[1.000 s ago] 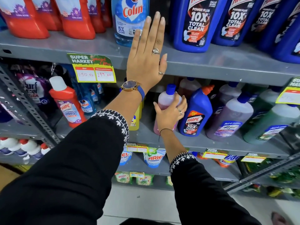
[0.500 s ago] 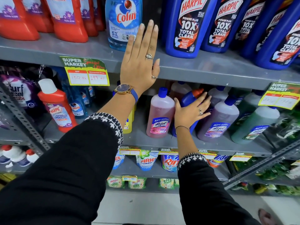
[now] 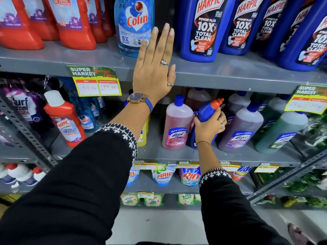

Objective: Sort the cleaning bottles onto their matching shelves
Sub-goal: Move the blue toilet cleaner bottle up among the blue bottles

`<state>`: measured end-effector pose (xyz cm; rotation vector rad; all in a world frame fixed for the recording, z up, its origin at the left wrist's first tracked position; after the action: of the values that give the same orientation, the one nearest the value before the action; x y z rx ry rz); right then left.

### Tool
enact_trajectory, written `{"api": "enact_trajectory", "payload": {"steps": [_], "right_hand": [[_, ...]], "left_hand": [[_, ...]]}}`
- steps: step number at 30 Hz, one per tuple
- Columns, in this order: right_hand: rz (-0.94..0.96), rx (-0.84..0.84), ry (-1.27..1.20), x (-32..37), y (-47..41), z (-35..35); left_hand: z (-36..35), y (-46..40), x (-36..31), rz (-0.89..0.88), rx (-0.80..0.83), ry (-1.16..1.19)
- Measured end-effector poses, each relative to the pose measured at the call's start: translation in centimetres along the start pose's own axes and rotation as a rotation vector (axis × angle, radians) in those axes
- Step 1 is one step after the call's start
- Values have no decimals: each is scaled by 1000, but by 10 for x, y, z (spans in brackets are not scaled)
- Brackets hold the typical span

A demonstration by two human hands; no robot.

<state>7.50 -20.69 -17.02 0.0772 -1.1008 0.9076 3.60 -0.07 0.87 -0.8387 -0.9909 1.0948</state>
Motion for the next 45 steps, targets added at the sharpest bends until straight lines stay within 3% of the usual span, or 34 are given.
{"api": "enact_trajectory", "payload": {"steps": [11,21,33,45], "right_hand": [[36,-48,-109,8,40,41],[105,-102,-126,55,46,107],[178,-88,-144,167,-1,201],[297,-104,-240,231,-46,234]], "left_hand": [[3,-2,-1,5,72,57],[5,-4,0,16,154,117],[1,-5,2,12,159,177],[-3,-5,3,-4,110,205]]}}
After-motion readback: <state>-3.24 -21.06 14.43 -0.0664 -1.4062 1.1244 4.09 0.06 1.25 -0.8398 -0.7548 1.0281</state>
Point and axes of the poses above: each hand's wrist, its own y-axis away from the middle knuckle, its own z-axis out of the back of the hand, x = y × z, the point moved 4 cm from there along -y, towards the middle knuckle, and after that the axes turned 4 degrees about -z, right-handed, at the moved point
